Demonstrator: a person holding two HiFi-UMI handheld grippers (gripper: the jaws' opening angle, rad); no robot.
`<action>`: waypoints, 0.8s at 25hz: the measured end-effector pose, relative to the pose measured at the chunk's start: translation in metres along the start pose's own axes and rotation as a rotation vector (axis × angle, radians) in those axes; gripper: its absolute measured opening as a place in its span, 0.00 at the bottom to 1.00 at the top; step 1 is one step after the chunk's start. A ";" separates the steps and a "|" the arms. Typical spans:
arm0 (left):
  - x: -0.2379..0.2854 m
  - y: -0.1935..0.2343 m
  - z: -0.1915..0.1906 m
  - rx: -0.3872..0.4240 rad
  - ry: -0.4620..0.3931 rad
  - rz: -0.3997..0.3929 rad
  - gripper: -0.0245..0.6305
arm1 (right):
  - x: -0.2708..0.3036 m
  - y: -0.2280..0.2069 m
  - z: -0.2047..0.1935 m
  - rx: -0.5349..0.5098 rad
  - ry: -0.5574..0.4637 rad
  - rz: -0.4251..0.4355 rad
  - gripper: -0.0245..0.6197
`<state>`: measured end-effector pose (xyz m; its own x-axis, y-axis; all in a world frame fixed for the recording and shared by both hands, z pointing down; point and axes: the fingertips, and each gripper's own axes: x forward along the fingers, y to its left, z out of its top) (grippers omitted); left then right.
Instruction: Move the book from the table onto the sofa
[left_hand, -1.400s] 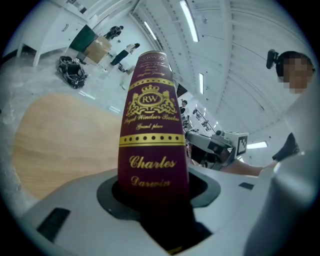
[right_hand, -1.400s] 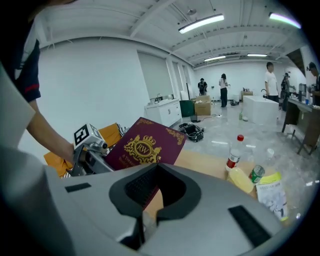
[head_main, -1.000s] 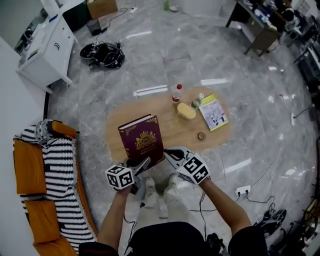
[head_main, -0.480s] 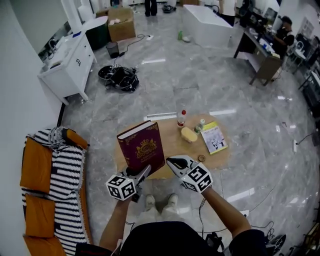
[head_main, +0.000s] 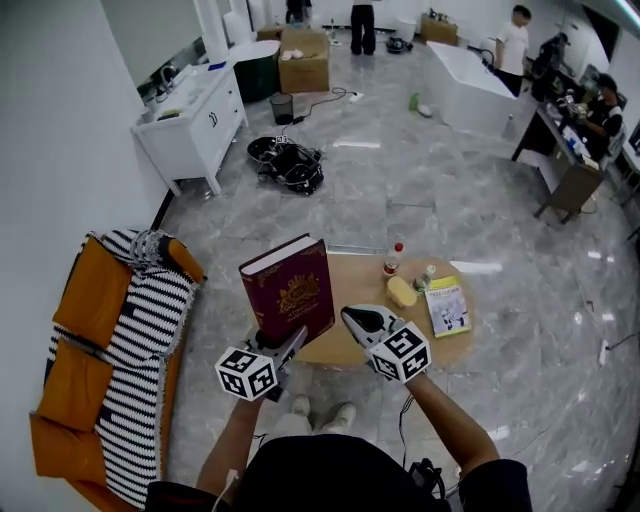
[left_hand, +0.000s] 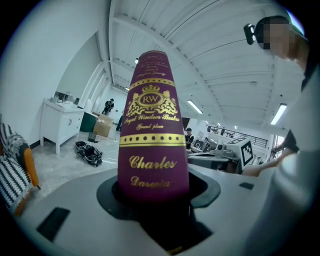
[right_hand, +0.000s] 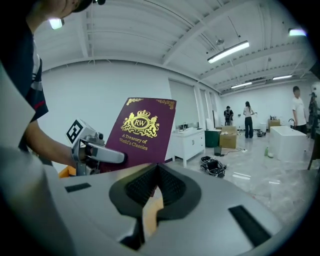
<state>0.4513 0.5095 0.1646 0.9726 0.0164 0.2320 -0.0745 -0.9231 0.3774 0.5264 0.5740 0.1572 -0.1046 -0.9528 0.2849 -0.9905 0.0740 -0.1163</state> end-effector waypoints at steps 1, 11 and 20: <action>-0.005 0.002 0.003 0.004 -0.011 0.014 0.40 | 0.006 0.002 0.003 -0.005 -0.005 0.013 0.06; -0.077 0.041 0.022 -0.058 -0.130 0.192 0.40 | 0.075 0.061 0.032 -0.086 -0.011 0.222 0.06; -0.176 0.107 0.036 -0.089 -0.210 0.331 0.40 | 0.159 0.143 0.058 -0.112 0.006 0.367 0.06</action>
<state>0.2797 0.3947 0.1320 0.9160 -0.3638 0.1690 -0.4011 -0.8282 0.3915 0.3731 0.4157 0.1309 -0.4545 -0.8552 0.2494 -0.8906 0.4420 -0.1071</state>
